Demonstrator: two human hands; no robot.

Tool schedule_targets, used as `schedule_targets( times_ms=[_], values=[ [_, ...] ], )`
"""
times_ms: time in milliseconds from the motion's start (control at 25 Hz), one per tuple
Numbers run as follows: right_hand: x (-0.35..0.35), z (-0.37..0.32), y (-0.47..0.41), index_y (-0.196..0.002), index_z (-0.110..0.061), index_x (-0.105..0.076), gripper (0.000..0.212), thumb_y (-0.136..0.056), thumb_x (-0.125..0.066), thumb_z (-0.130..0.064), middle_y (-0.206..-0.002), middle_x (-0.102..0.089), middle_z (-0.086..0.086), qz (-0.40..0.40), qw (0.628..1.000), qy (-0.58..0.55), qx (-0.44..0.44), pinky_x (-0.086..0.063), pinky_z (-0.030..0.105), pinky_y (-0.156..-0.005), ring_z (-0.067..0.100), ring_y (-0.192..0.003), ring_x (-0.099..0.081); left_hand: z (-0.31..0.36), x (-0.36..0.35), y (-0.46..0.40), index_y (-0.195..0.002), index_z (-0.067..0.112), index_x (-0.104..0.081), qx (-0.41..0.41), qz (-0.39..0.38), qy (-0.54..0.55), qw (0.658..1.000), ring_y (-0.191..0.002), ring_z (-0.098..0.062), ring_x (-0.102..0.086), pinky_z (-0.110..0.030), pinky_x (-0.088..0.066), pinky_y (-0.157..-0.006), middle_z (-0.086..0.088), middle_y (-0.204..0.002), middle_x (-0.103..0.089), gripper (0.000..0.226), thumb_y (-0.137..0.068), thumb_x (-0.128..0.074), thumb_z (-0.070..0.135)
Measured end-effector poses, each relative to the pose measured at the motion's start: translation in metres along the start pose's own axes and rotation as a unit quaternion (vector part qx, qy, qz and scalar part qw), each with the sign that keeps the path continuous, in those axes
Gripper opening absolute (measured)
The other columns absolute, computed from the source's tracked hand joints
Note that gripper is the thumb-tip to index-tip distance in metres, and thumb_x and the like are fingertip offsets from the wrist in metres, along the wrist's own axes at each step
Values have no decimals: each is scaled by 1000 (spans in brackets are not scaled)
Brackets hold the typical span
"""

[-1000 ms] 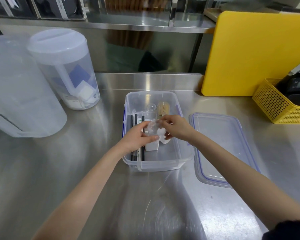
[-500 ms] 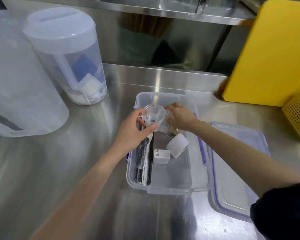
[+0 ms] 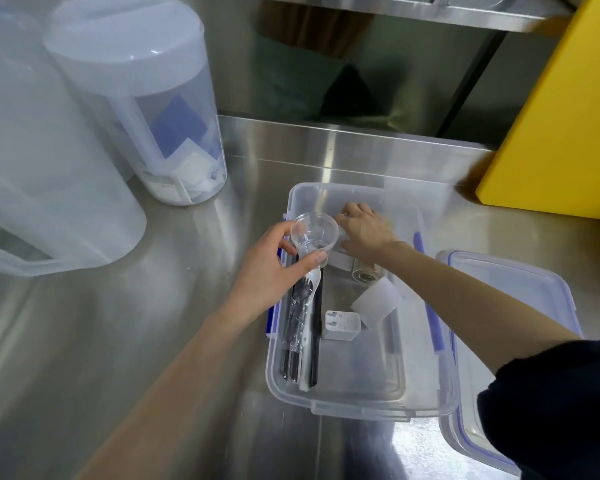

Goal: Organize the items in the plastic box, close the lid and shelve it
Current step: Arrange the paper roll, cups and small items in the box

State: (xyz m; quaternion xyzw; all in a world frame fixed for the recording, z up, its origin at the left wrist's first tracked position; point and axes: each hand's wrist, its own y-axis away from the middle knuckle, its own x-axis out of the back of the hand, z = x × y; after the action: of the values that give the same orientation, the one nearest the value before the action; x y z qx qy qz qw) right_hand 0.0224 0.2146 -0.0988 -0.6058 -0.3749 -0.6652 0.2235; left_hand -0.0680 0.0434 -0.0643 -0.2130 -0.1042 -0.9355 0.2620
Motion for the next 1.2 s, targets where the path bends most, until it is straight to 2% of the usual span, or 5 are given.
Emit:
schedule_targets(
  times_ms=[240,480,760,1000,1200],
  values=[
    [31,0,40,-125,-13,-51,45,-86,-61,-32,-125,-56,12,131,961,-235,-67,-41,34,-95,26,-114,-49,16,-3,14,-120,22,-53,-25,-13,5,1000,-55,13,-49,-12,-38,-66,19,-78,-50,44,-79,-69,30],
    [62,-10,123,-133,-20,-43,47,-91,-49,-40,-120,-59,7,204,771,-595,-98,-53,21,-83,15,-103,-60,31,-13,42,-121,21,-53,-63,-65,-22,996,-74,3,-50,-9,-38,-67,7,-90,-57,46,-79,-67,34],
    [43,-35,195,-136,-28,-39,41,-96,-45,-22,-120,-56,-5,224,781,-582,12,-45,-2,-84,-1,-109,-55,48,-19,79,-120,22,-53,-96,-82,-49,991,-67,5,-45,3,-38,-58,22,-81,-45,45,-79,-67,37],
    [25,-39,216,-138,-28,-38,50,-91,-55,-22,-146,-43,-6,208,789,-578,9,-38,26,-109,6,-131,-43,52,-19,95,-117,24,-53,-98,-83,-62,990,-62,4,-44,-7,-36,-54,20,-78,-45,42,-80,-64,40],
    [31,-36,222,-134,-27,-44,43,-92,-53,-23,-131,-53,-8,187,796,-575,-7,-46,13,-92,6,-119,-51,48,-17,97,-114,23,-54,-100,-89,-66,989,-68,4,-46,-8,-39,-57,20,-80,-47,39,-80,-66,37]
  ],
)
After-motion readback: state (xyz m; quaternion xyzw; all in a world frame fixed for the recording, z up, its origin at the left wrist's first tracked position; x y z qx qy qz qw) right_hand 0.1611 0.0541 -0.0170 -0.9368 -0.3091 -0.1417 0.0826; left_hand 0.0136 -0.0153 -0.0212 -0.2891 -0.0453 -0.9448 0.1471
